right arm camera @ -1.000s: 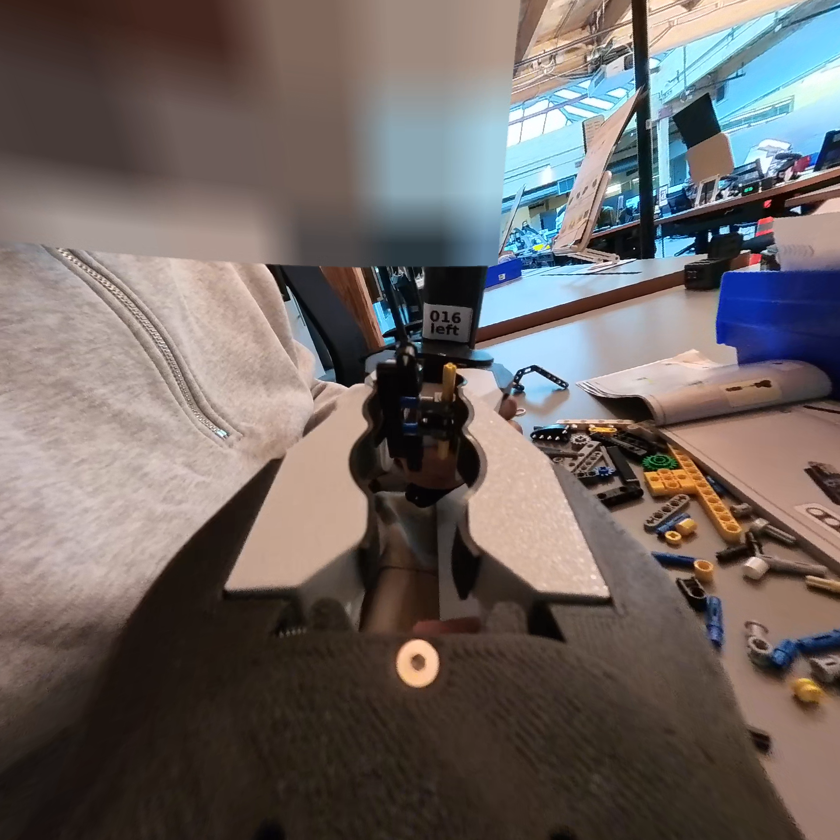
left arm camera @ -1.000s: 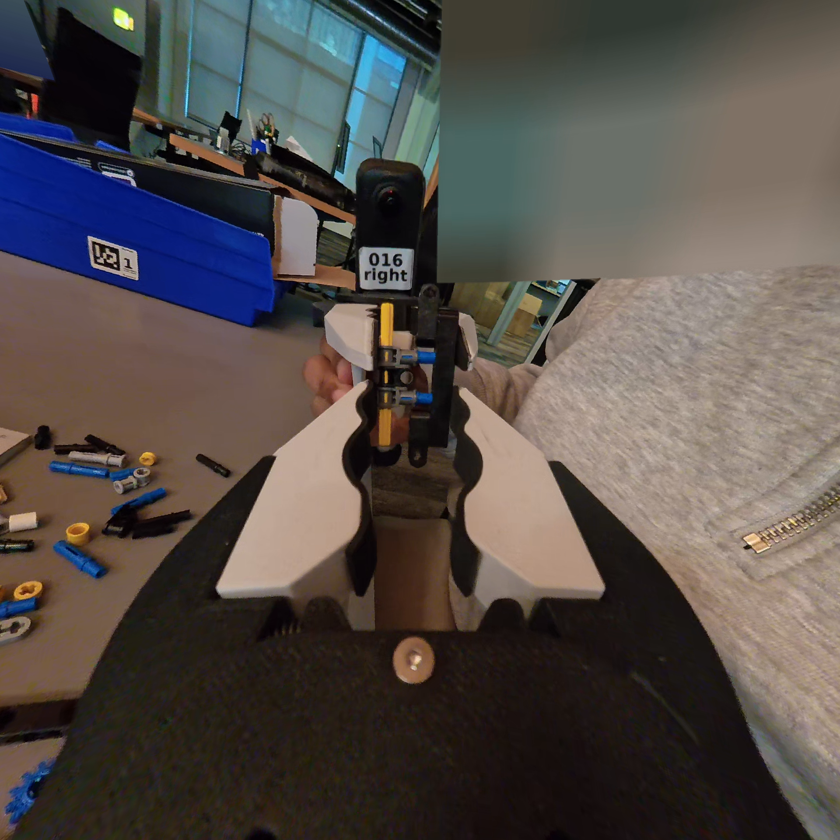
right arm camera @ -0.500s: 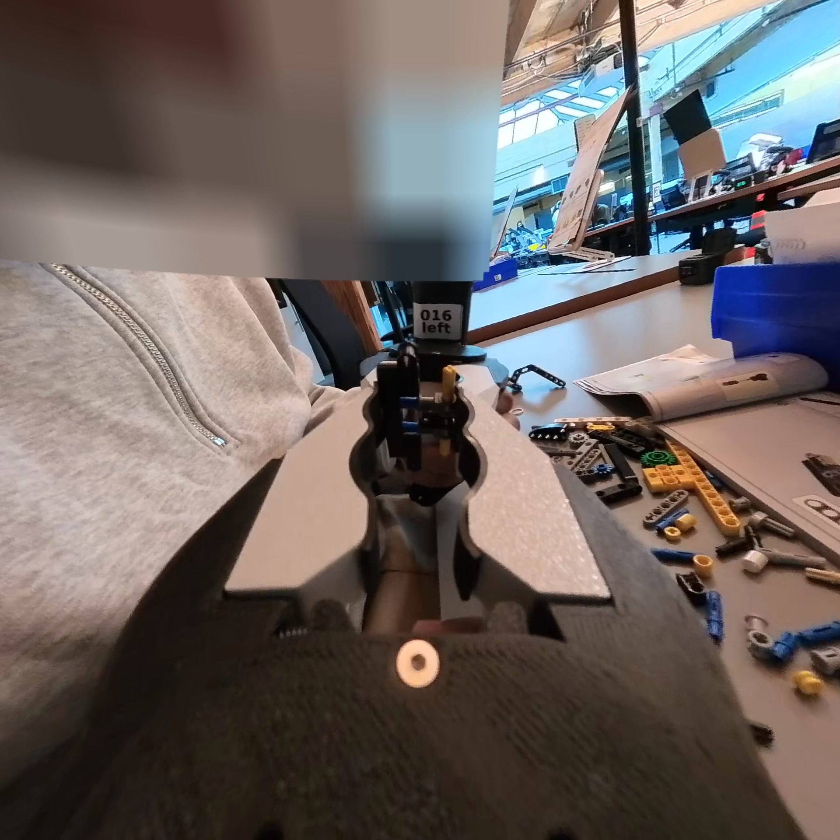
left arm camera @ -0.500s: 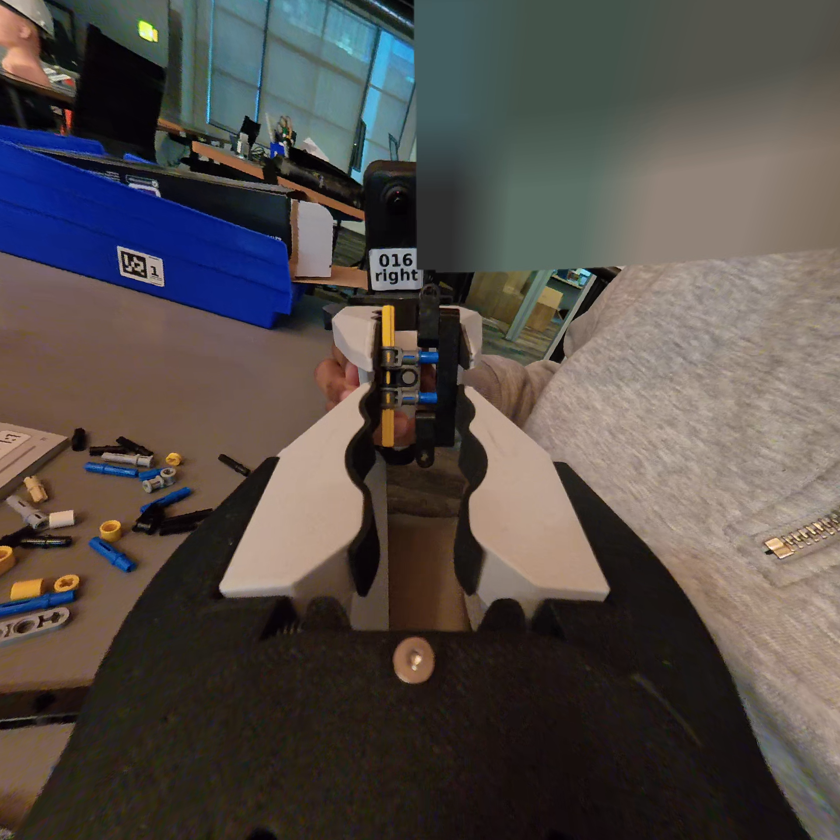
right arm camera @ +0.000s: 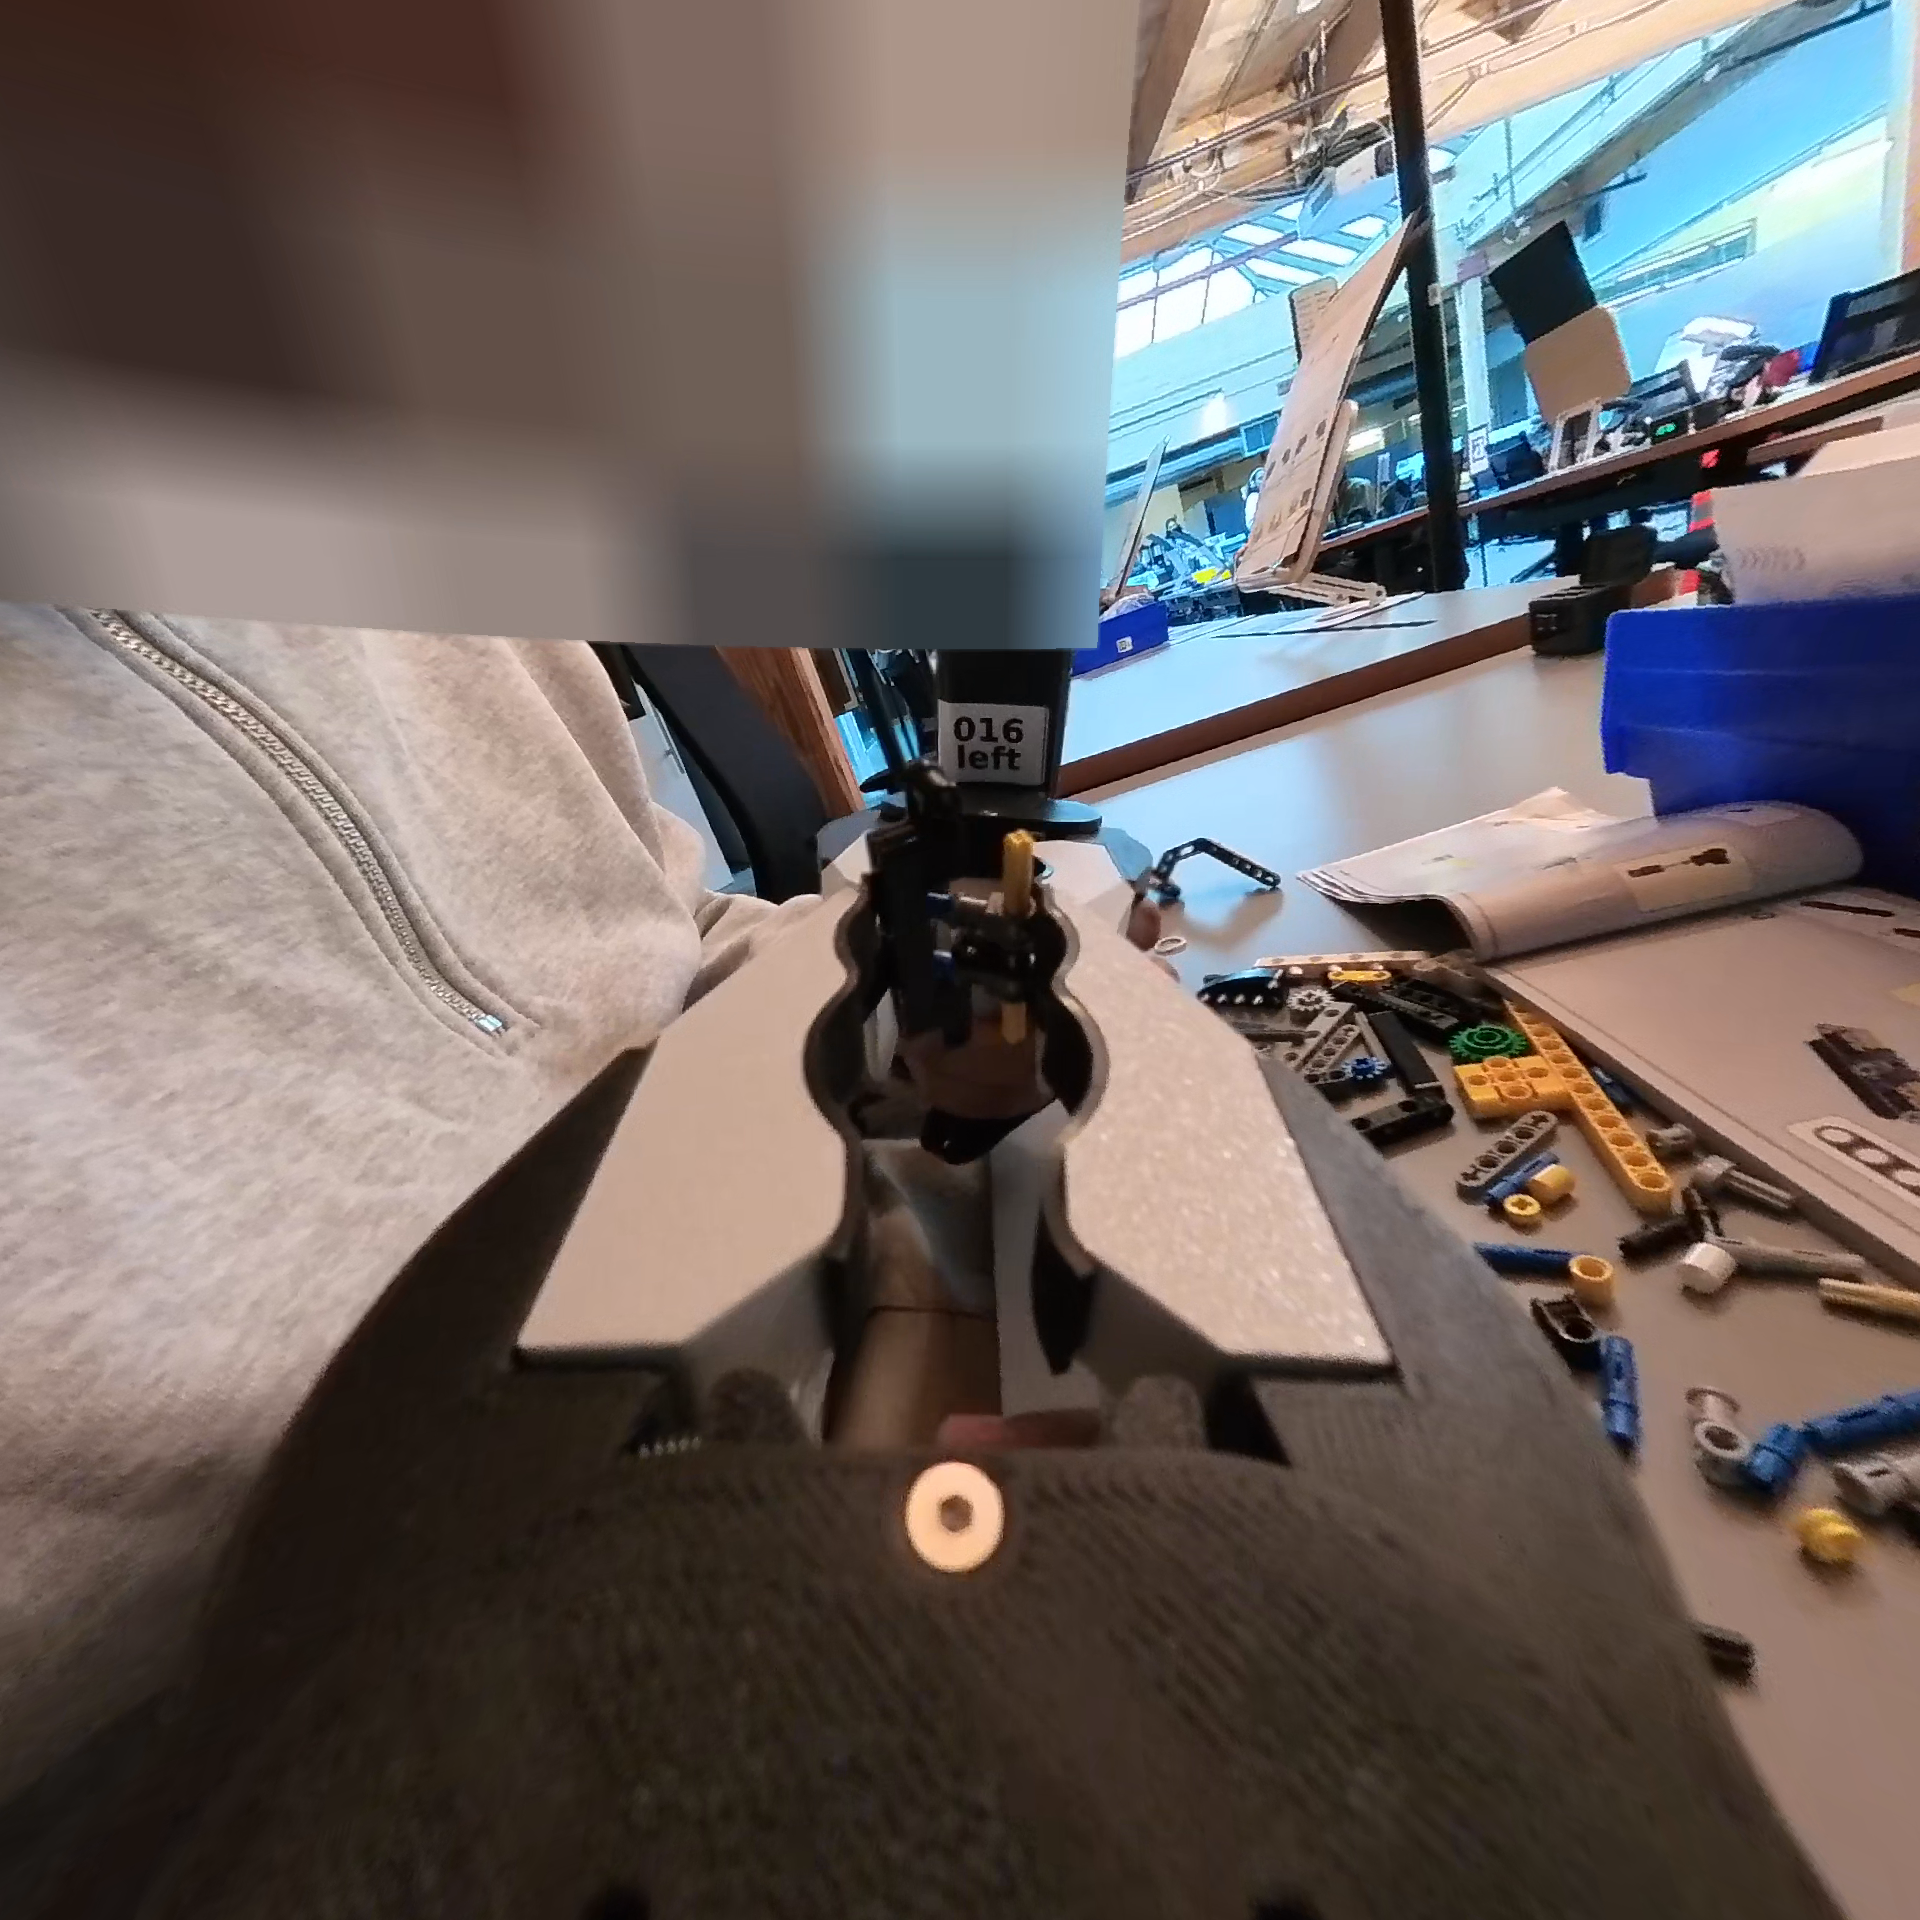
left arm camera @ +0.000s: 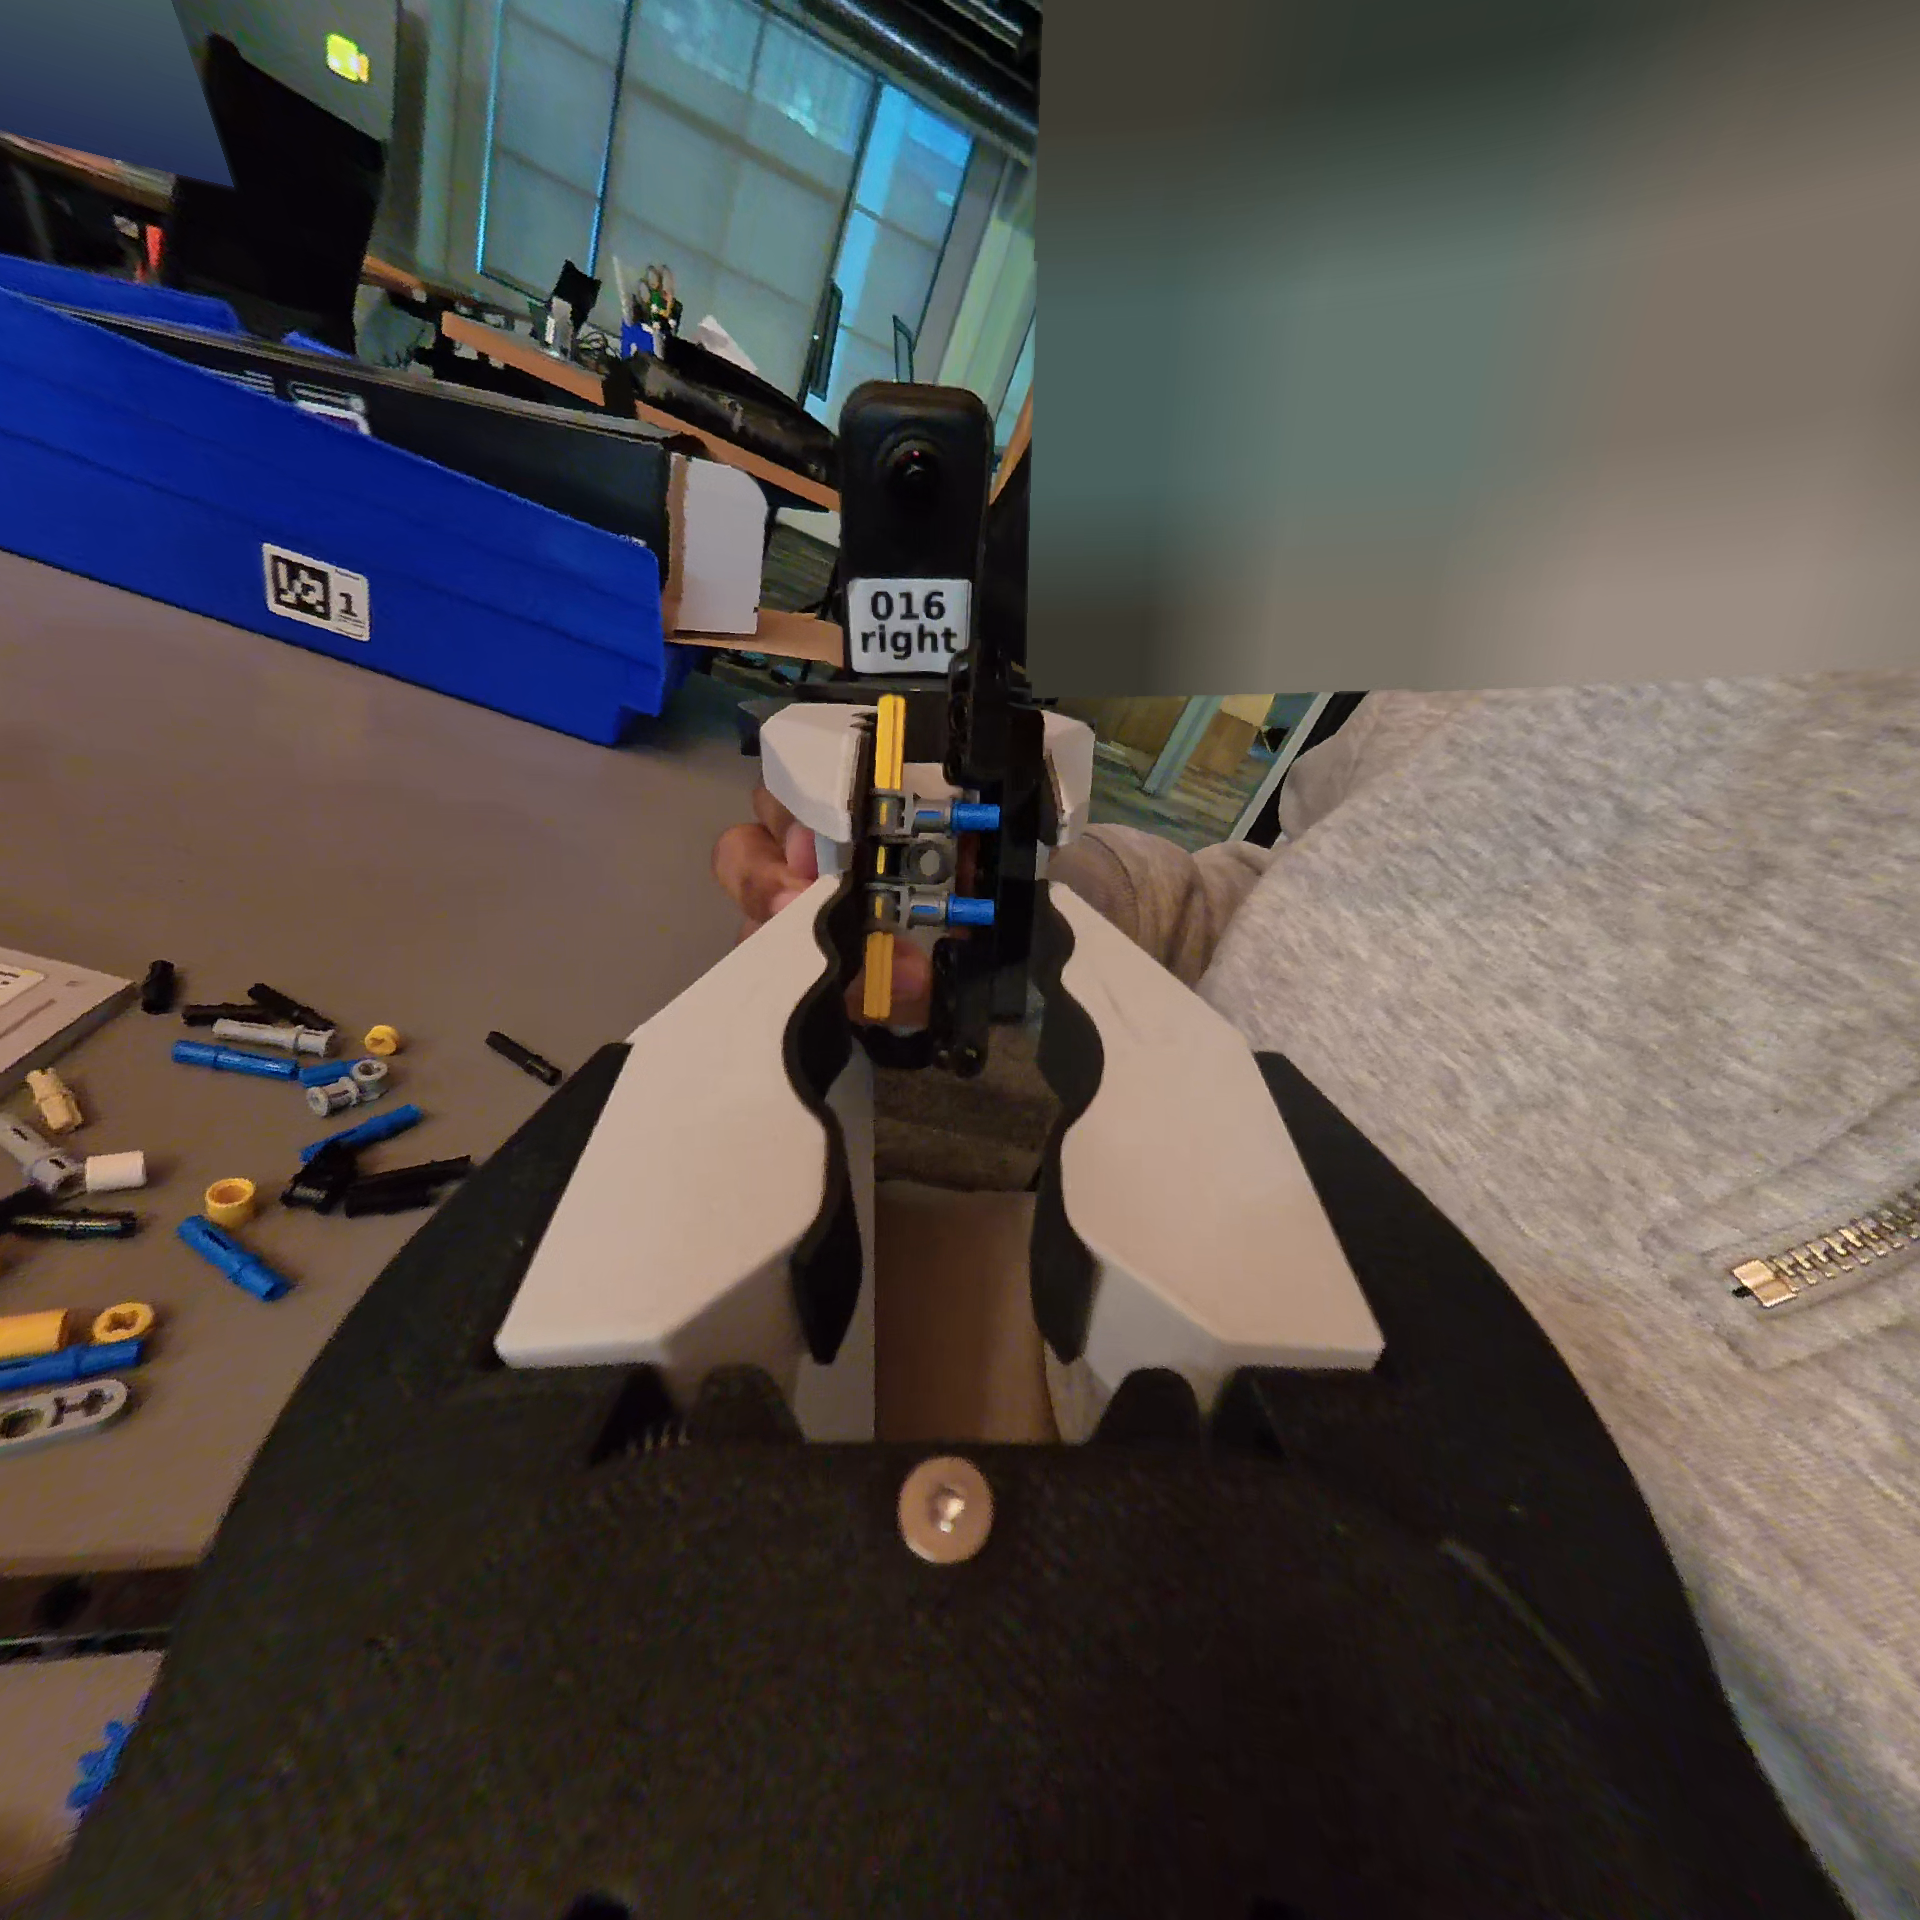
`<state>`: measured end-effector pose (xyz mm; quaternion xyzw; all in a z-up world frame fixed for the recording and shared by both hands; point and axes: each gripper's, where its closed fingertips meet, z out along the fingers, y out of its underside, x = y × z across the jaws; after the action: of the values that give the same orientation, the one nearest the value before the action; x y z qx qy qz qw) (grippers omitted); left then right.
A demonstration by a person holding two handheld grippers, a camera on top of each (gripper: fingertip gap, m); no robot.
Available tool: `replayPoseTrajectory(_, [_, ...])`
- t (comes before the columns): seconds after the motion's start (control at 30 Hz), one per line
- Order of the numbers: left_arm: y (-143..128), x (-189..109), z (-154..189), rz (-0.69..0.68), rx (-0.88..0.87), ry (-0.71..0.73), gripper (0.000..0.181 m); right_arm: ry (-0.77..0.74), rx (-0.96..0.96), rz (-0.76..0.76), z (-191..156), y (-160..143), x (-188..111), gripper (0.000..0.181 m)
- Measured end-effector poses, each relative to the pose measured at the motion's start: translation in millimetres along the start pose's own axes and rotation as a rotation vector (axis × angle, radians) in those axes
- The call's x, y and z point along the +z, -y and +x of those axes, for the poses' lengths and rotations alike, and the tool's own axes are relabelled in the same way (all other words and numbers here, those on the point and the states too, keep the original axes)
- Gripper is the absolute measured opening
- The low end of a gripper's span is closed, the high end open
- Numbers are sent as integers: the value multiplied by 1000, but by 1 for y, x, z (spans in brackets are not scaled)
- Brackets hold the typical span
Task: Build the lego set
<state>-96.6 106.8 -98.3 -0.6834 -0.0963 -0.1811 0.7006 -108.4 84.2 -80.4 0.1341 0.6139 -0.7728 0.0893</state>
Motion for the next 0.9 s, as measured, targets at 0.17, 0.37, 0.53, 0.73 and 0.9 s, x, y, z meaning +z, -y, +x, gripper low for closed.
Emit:
replayPoseTrajectory(0.17, [3, -2, -5, 24, -28, 17, 31, -26, 4, 16, 5, 2, -2, 28])
replayPoseTrajectory(0.37, [5, -6, -18, 44, -53, 75, 38, -86, -1, 61, 16, 10, -9, 28])
replayPoseTrajectory(0.53, [4, -12, -38, 37, -67, 184, 38, -249, -75, 6, 40, 4, -16, 27])
replayPoseTrajectory(0.73, [-10, -13, -52, -58, -63, 259, 38, -315, -179, -55, 44, -3, -14, 28])
replayPoseTrajectory(0.9, [-19, -8, -51, -100, -66, 255, 35, -312, -138, -34, 45, -1, -13, 28])
